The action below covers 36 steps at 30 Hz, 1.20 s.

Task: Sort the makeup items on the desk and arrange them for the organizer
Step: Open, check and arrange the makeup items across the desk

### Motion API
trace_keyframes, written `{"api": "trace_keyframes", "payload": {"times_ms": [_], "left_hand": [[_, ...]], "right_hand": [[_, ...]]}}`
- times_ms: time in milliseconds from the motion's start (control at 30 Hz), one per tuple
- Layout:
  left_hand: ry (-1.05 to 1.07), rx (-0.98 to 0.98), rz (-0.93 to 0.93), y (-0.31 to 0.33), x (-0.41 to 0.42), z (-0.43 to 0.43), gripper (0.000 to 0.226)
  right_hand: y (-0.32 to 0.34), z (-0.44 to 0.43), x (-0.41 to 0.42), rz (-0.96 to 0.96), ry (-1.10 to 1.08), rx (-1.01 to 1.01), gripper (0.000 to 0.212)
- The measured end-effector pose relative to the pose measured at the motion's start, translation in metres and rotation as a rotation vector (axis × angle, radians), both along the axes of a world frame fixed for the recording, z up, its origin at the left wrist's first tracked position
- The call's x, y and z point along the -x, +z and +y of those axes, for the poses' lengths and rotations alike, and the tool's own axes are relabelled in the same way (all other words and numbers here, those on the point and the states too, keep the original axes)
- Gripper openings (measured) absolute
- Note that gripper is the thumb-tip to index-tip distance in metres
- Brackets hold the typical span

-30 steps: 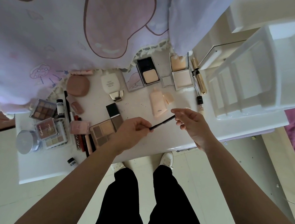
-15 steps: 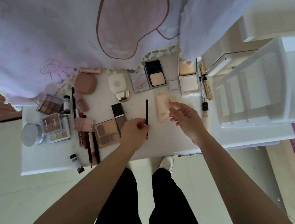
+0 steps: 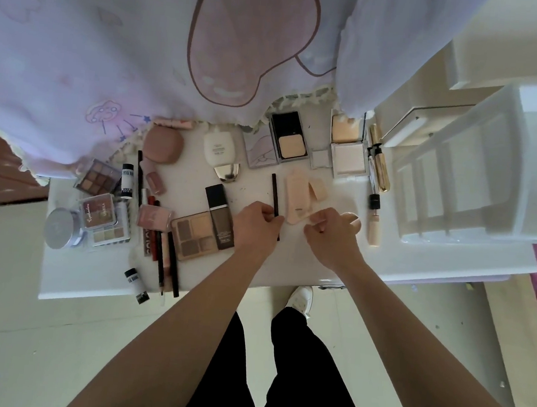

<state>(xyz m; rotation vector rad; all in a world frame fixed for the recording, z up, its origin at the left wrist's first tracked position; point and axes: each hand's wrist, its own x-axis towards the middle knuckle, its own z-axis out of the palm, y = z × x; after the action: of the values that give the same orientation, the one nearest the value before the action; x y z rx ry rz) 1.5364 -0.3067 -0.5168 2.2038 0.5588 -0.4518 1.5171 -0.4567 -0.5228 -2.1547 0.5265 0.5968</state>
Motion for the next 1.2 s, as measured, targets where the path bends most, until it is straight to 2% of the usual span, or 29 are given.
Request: {"api": "trace_keyframes", "payload": {"times_ms": [233,567,733,833,967,1033,1100,1200], "left_hand": [[-0.098,0.008,0.040,0.006,0.010,0.012,0.027],[-0.345,0.060,0.086,0.011,0.000,0.015,0.072],[-0.343,0.113,0.165,0.014,-0.006,0.017,0.080],[-0.295,0.107,0.123,0.022,0.001,0.021,0.073],[-0.134,-0.054,-0.156,0.034,0.018,0.050,0.048],[-0.043,-0.165,-0.267,0.039,0.027,0.077,0.044],[-0.019,-0.273,-0.291,0.039,0.038,0.107,0.045],[-0.119,-0.443,-0.256,0.031,0.055,0.152,0.043]], "right_hand": [[0.004,0.002,-0.001,0.006,-0.006,0.019,0.024],[0.011,-0.001,0.006,-0.041,0.033,0.011,0.026],[0.009,-0.003,0.007,-0.077,0.030,-0.007,0.028],[0.010,-0.002,0.007,-0.081,0.010,-0.022,0.027],[0.015,0.012,0.008,-0.179,-0.055,-0.044,0.022],[0.017,0.027,0.006,-0.241,-0.045,-0.044,0.021],[0.019,0.047,0.004,-0.276,0.017,-0.048,0.022],[0.025,0.079,0.003,-0.353,0.221,-0.049,0.028]]}}
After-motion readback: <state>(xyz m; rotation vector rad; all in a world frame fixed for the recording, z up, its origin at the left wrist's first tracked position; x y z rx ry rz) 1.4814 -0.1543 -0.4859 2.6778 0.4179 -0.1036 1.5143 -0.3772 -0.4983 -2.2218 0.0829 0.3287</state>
